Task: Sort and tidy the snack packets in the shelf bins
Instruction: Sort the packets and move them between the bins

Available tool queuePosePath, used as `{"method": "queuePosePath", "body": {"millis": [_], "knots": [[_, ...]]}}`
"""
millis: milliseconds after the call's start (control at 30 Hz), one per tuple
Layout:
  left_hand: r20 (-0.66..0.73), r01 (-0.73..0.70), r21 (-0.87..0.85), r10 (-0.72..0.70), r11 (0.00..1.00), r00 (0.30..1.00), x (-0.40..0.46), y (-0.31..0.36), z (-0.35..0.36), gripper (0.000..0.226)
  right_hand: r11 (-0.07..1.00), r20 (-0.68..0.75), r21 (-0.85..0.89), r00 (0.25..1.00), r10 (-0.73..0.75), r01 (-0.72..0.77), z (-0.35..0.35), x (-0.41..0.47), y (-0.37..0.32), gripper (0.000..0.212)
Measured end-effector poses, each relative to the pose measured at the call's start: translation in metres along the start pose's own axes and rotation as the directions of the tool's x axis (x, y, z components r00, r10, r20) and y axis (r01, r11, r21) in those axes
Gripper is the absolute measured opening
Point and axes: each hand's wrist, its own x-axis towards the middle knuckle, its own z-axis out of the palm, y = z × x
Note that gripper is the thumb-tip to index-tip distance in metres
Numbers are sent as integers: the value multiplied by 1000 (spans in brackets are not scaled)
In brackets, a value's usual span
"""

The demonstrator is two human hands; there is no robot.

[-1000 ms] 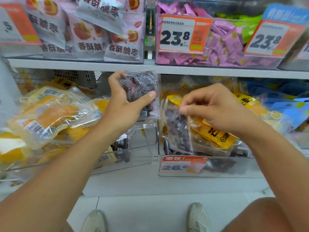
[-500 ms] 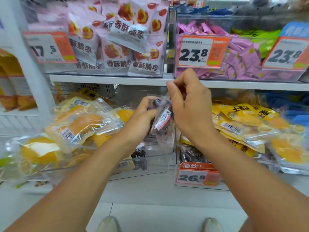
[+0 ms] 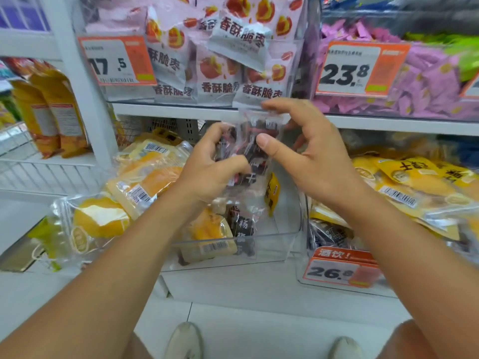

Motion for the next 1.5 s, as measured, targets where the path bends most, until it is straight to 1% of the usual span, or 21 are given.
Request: {"method": "queuePosePath", "body": {"millis": [67,167,267,333,433,500,533,567,633,700,800,867,967,1100,1133,1200,1267,1333,1367,1433,1500], "knots": [[-1,-34,-59,34,998,999,2,3,1,37,995,121,88,992,37,-48,0,2,-1,46],[70,-32,-107,39,994,997,5,1,3,45,920,195,371,979,56,-126,8,3,-5,40],[134,-57,-32,61,998,989,7,-1,0,61,843,243,496,965,95,-208,11,0,-2,41],[130,-97,35,92,995,987,10,-3,1,66,831,249,499,959,135,-247,6,0,2,49],[26,-231,253,232,940,972,13,-3,5,65,947,197,282,975,100,-154,-4,4,9,74],[-112,-267,281,308,922,945,15,0,1,63,972,143,172,980,138,-161,-4,2,12,65],[-161,-263,259,310,930,937,17,0,-5,64,987,151,47,978,144,-153,-3,0,17,55],[-177,-243,235,287,941,941,17,1,-11,64,981,218,-158,965,145,-111,0,-2,24,45],[-136,-193,204,223,960,965,14,3,-23,65,866,427,-500,875,228,18,11,-5,36,34],[-97,-166,177,185,970,978,8,4,-28,66,768,541,-636,751,379,71,26,2,39,43],[-88,-159,169,175,973,981,4,3,-29,65,595,610,-760,600,518,260,47,22,35,44],[-81,-148,145,161,978,984,6,2,-31,64,453,602,-798,543,585,397,64,29,36,43],[-85,-135,157,150,978,985,11,-1,-32,66,324,613,-776,526,590,541,79,33,40,32],[-98,-125,201,146,972,984,13,-3,-30,71,221,730,-661,547,410,717,78,35,41,20],[-98,-123,210,146,970,984,14,-3,-30,71,236,741,-657,555,378,716,74,36,41,20],[-94,-125,213,148,969,984,13,-3,-29,70,310,712,-702,620,329,641,57,39,35,24],[-96,-119,212,142,970,985,12,-2,-28,70,430,658,-734,707,259,526,36,39,23,26],[-99,-109,207,132,972,986,10,3,-27,71,572,585,-732,772,249,370,14,29,14,14],[-99,-110,201,132,973,986,8,7,-27,70,657,514,-713,819,255,243,3,21,11,6],[-96,-122,183,142,975,985,5,14,-28,69,811,260,-580,927,271,-74,-12,0,3,7],[-110,-148,146,165,978,980,2,22,-31,65,907,-12,-345,968,252,-241,-20,-19,-5,13]]}}
